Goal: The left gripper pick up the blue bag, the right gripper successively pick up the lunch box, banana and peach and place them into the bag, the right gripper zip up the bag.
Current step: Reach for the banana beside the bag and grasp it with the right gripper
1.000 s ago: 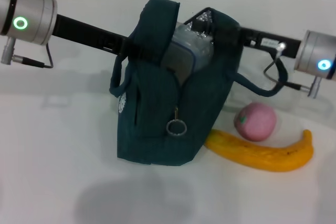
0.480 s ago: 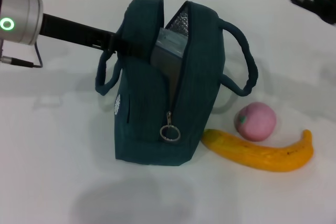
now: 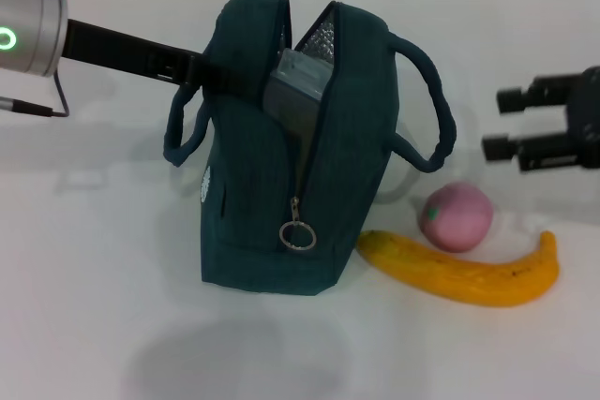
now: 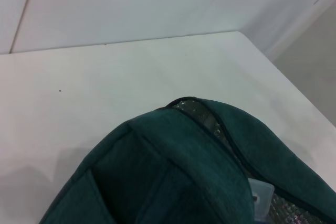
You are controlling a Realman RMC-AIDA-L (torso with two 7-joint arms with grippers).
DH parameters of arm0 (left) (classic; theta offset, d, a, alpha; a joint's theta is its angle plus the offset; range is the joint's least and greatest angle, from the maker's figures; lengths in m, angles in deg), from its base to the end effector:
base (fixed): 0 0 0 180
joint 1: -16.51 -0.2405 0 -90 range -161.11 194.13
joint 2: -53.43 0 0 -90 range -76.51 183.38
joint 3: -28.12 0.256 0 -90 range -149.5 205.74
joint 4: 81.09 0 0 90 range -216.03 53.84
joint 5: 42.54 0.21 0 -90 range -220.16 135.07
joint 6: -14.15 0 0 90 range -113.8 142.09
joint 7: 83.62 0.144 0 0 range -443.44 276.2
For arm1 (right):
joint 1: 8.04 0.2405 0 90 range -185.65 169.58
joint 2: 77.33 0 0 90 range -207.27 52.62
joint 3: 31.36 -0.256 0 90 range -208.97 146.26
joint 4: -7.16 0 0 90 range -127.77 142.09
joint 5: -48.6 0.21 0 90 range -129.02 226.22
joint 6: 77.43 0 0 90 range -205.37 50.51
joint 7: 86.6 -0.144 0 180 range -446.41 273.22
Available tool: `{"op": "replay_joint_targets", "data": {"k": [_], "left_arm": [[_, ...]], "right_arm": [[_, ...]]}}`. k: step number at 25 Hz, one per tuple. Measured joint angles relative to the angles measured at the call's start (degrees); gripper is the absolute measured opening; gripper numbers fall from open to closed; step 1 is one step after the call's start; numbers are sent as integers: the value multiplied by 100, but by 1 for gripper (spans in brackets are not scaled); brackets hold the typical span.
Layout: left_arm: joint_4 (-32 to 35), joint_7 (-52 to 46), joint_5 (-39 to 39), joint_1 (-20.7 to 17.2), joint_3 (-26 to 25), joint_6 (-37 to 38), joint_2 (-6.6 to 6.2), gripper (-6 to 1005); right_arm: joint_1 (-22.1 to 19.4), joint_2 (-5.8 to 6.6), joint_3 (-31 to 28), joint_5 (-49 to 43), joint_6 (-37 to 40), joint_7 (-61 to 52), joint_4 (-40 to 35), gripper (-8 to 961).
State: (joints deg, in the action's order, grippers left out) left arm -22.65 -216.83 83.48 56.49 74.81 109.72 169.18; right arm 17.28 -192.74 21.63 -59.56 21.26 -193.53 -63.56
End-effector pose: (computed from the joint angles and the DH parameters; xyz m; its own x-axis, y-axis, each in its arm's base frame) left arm -0.1885 0.3785 0.0535 0.6148 0.7413 0.2694 0.7748 -0.6315 -0.0304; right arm 0.1996 0.3286 0.0771 0.8665 -0.3176 -0.3851 -0.3915 -0.9110 -0.1297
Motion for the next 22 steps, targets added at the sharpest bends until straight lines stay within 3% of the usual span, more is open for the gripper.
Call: {"op": "replay_joint_targets", "data": {"k": [5, 12, 17, 22], "left_arm": [[0, -21, 0, -10, -4, -14, 22, 38], [0, -117, 0, 9, -3, -131, 31, 38], [0, -143, 2, 34, -123, -161, 16, 38], [0, -144, 2, 51, -139, -163, 13, 38]], "right_arm": [[46, -7, 1141, -1147, -232, -1056, -1254, 712], [283, -5, 1983, -1897, -159, -2098, -2116, 707], [695, -7, 2547, -2217, -98, -2793, -2260, 704], [1222, -38, 2985, -2641, -12, -3281, -1859, 701]]}}
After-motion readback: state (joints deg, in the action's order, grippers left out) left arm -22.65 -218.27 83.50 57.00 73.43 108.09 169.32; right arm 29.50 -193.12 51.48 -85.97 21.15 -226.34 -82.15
